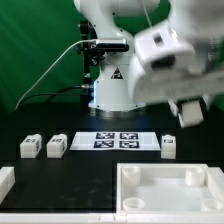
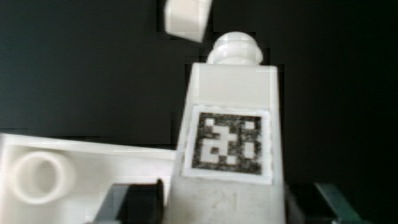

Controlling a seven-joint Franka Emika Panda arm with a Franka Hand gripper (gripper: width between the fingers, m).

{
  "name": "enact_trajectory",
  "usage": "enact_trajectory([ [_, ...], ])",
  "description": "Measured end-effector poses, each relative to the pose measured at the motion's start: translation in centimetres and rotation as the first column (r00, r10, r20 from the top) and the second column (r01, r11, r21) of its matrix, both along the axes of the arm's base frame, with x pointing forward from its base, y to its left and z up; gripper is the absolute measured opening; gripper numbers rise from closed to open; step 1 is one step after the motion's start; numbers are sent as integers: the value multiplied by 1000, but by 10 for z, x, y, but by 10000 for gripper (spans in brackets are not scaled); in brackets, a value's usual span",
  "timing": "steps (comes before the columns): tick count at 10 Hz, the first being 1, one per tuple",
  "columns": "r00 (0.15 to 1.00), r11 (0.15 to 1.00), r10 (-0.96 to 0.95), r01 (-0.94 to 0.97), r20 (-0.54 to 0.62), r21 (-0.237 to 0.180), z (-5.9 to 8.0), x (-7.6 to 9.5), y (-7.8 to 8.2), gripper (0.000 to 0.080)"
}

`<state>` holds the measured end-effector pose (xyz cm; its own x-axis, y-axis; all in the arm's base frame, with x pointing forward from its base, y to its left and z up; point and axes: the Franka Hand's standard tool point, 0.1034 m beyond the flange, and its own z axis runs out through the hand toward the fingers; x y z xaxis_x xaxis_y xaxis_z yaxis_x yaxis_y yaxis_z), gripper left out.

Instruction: Assemble one leg

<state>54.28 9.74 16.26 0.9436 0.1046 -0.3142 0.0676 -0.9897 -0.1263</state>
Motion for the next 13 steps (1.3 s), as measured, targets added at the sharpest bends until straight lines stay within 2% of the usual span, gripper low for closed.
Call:
enact_trajectory([
  [1, 980, 1000, -21, 21, 196, 4, 7, 15, 0, 307],
  [2, 943, 999, -34, 35, 331, 5, 0, 6, -2, 307],
  [3, 902, 999, -46, 46, 430, 10, 0, 5, -4, 307],
  [4, 807, 998, -64, 59, 586, 27, 3, 17, -6, 307],
  [5, 726, 999, -53, 43, 686, 32, 19, 47, -4, 307],
  [6, 599, 998, -58, 29, 799, 51, 33, 76, 3, 307],
  [7, 462, 990, -144, 70, 875, 125, 33, 77, 23, 307],
  [8, 518, 995, -99, 47, 849, 87, 12, 67, 32, 307],
  [9, 514, 995, -100, 53, 852, 85, 18, 71, 28, 307],
  [10, 507, 995, -97, 52, 856, 82, 18, 72, 27, 307],
  [11, 540, 998, -60, 29, 839, 53, 7, 73, 26, 307],
  [13, 550, 1000, 8, -22, 835, 5, -7, 76, 34, 307],
])
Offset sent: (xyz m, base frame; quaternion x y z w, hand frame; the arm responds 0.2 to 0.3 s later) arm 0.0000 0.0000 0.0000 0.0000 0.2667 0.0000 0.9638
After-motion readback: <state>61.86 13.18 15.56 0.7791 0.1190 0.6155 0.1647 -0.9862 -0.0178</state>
